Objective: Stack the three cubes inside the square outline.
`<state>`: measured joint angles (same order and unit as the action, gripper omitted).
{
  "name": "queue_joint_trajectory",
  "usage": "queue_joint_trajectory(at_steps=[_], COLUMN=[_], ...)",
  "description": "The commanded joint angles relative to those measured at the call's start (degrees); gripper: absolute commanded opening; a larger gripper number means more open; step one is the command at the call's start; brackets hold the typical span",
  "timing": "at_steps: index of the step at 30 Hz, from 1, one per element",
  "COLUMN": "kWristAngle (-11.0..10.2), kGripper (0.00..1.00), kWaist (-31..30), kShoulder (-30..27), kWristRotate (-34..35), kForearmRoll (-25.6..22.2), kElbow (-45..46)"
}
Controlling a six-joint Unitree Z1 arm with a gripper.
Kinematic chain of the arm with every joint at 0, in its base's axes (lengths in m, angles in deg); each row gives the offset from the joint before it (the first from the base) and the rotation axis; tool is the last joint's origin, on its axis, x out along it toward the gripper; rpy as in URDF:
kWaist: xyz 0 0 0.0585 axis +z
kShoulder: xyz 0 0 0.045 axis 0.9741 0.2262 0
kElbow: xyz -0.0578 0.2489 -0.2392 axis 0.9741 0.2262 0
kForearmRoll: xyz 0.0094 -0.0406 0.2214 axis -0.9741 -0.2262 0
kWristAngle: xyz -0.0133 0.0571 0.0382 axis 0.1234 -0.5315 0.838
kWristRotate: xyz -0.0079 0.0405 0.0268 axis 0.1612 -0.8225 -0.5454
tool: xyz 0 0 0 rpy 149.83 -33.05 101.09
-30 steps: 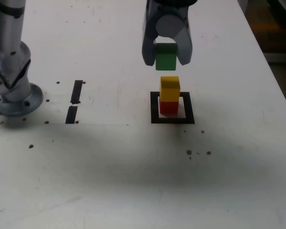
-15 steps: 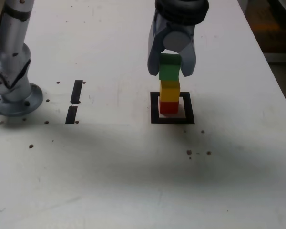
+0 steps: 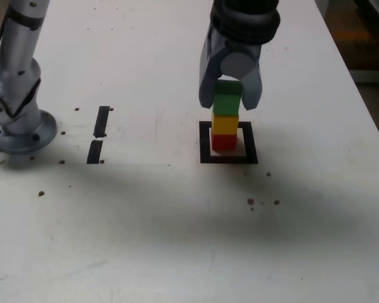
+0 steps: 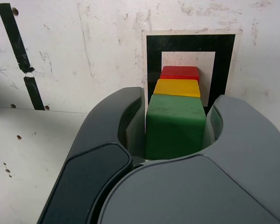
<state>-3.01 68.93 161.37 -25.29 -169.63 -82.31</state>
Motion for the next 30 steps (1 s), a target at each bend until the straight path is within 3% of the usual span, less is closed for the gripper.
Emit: queue_joint_trajectory(at_steps=[1, 5, 12, 15, 23, 30], kWristAngle=[0.2, 0.3, 0.2, -0.1, -1.3, -3.8], kGripper=[0.27, 0.42, 0.84, 0.95, 1.00, 1.00], kWaist=[-0.1, -0.1, -0.1, -0.1, -0.2, -0.3], kShoulder=[0.0, 0.1, 0.0, -0.7, -4.8, -16.1], kWristRotate=[0.1, 0.1, 0.0, 0.0, 0.6, -2.0], kForearmRoll=[0.1, 0.2, 0.1, -0.2, -1.9, -5.0], kElbow=[0.2, 0.8, 1.1, 1.1, 0.4, 3.6])
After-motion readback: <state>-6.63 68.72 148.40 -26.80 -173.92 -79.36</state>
